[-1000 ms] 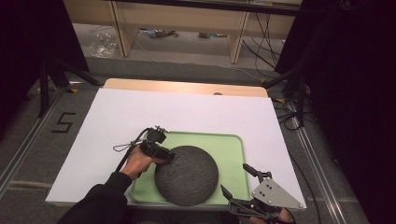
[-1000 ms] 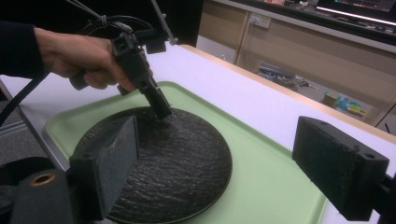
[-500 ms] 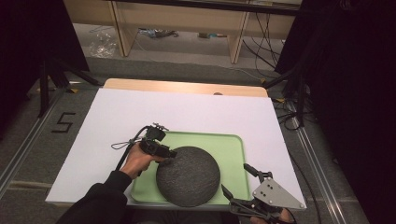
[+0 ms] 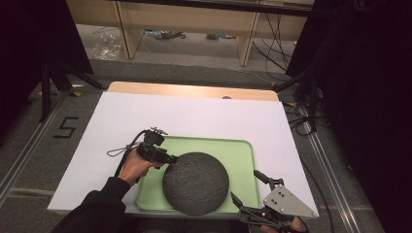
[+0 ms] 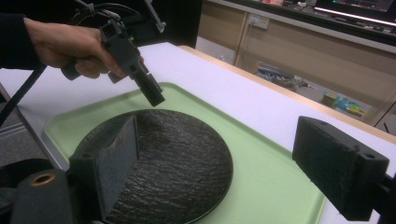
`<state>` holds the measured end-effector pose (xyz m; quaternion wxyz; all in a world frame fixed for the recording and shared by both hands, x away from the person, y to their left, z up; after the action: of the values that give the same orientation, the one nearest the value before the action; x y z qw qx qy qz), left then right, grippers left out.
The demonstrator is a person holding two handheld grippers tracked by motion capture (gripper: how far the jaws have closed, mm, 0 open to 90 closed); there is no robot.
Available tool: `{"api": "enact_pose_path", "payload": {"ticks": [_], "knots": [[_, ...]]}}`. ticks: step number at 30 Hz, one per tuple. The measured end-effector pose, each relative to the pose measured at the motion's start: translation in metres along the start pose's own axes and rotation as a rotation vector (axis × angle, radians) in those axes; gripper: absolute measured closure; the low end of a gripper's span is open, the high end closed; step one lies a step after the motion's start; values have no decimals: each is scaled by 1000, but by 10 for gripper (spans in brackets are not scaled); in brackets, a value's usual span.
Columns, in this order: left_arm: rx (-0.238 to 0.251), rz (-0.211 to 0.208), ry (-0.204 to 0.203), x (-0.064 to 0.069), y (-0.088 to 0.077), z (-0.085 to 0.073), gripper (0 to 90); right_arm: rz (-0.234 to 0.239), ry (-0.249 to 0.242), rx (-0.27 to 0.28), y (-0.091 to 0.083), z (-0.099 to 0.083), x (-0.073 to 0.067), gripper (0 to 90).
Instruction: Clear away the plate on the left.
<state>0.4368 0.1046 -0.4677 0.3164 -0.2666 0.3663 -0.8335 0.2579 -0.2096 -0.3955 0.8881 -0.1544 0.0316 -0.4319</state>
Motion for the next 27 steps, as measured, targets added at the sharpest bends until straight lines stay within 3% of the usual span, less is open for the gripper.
{"api": "enact_pose_path", "payload": {"ticks": [4,9,21,24,27], "knots": [[42,0,15,-3,-10,-2,300,3,1,0,0,0,0,154],[104,49,11,-6,-24,-5,238,0,4,4,0,0,0,154],[194,112,57,-5,-50,-14,199,-3,1,3,1,0,0,154],[194,122,82,-7,-56,-17,205,-8,0,-3,1,-1,0,154],[211,136,68,-9,-62,-21,183,-7,0,1,1,0,0,154]]}}
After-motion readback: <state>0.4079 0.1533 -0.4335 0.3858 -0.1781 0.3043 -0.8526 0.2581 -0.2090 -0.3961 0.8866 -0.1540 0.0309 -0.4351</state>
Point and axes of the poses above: each handheld gripper's, and its own axes: y roughly forward along the jaws, z roughly out of its top, x roughly to its right, the point moved 3 cm from there along y, roughly forward along the jaws, and after that the axes turned 5 degrees about y, right-handed, at the moved point
